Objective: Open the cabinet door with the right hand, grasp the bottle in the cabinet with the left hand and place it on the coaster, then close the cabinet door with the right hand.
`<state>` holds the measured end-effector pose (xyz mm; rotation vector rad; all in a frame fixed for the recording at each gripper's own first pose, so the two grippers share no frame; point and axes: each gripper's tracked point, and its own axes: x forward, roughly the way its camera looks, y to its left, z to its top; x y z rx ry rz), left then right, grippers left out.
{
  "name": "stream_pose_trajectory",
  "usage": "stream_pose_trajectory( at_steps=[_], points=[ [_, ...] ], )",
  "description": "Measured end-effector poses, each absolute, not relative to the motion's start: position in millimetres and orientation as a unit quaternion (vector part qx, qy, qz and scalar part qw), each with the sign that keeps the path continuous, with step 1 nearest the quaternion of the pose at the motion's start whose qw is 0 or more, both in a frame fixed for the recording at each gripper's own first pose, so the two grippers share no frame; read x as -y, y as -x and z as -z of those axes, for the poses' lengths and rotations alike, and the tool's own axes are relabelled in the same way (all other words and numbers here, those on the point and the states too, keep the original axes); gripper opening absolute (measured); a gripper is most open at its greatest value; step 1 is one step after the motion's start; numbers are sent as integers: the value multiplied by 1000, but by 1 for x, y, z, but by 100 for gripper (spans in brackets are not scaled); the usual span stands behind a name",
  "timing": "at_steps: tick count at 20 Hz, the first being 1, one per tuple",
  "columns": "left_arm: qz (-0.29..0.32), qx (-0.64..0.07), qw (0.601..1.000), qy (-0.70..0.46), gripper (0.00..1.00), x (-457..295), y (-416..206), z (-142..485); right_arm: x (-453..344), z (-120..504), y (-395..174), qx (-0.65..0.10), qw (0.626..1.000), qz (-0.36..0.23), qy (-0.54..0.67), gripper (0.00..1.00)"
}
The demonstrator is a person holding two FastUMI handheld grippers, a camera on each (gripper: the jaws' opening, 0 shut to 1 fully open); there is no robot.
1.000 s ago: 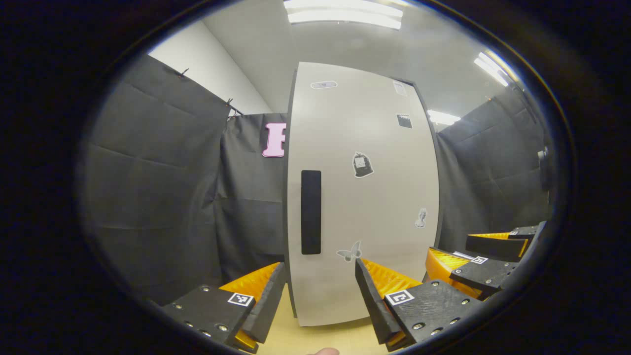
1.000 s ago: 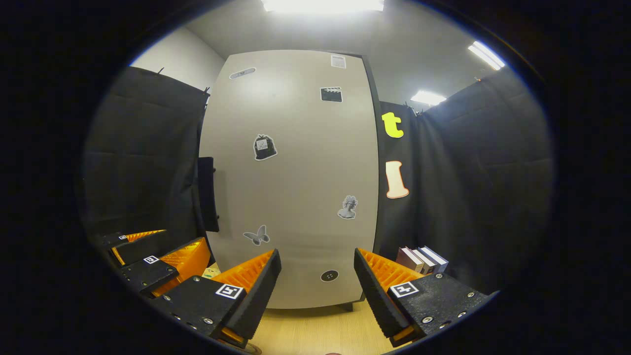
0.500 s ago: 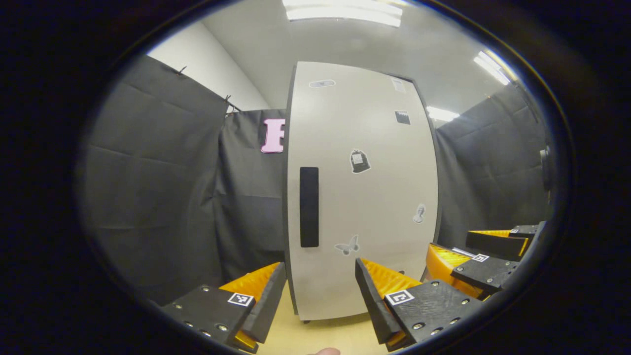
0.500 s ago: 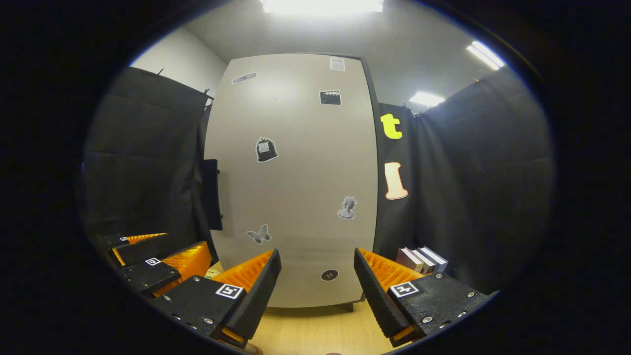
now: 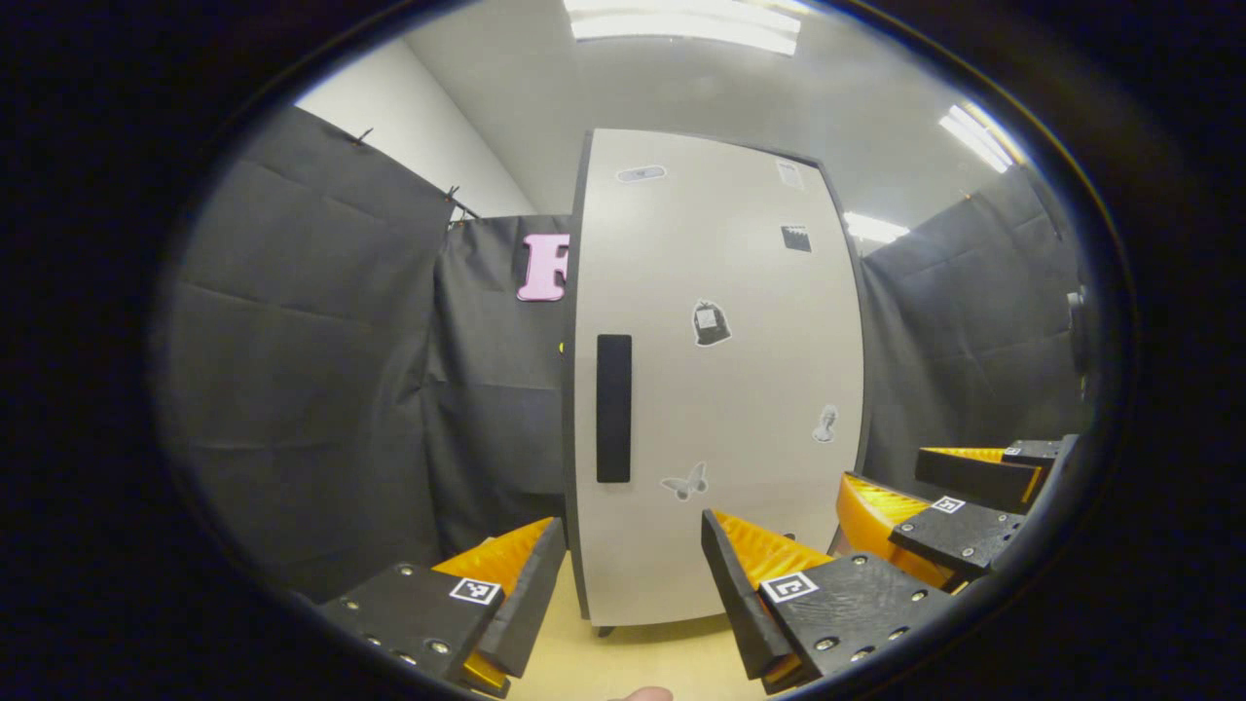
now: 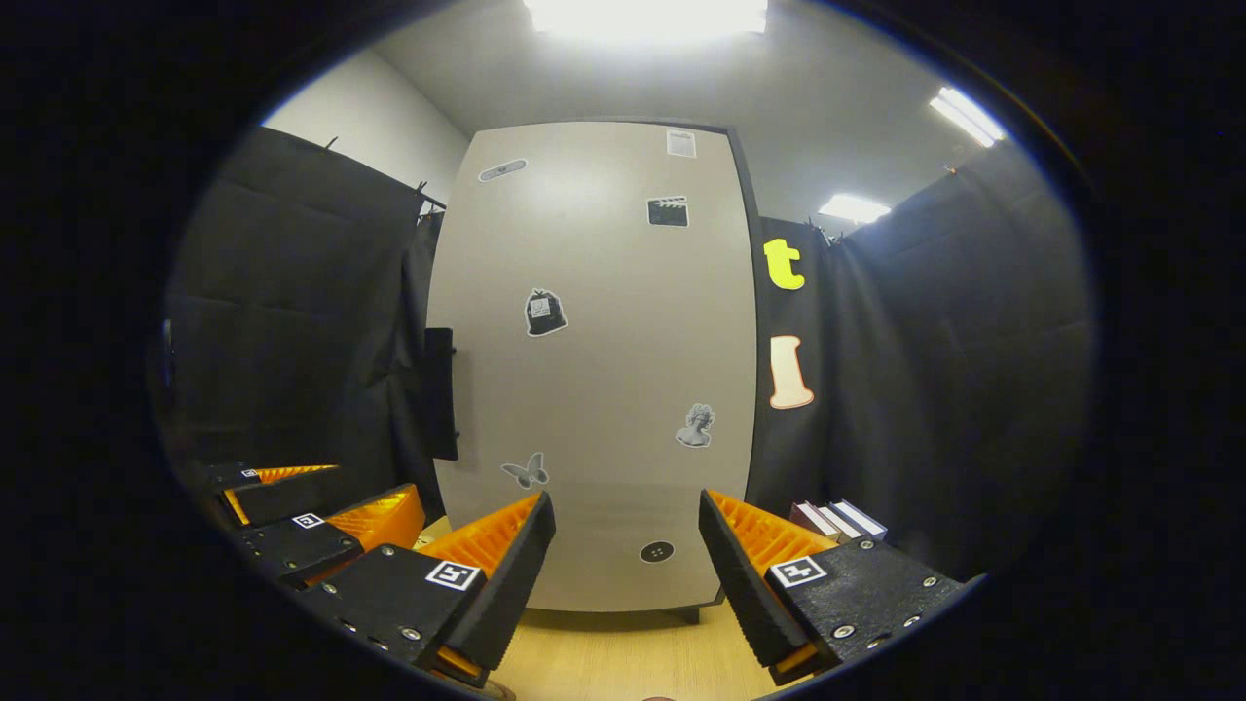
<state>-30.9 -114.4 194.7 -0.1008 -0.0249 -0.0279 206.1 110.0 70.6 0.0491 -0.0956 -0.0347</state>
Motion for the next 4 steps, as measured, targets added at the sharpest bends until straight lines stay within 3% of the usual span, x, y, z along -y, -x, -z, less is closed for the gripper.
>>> stream_pose_trajectory(
  at_steps=[3, 4],
  points=[
    [4, 13, 999, 53, 81, 111, 33, -193, -117, -75, -205, 55, 998, 8, -21, 91],
    [2, 15, 999, 52, 87, 109, 33, -194, -118, -74, -205, 55, 998, 7, -23, 92]
  ],
)
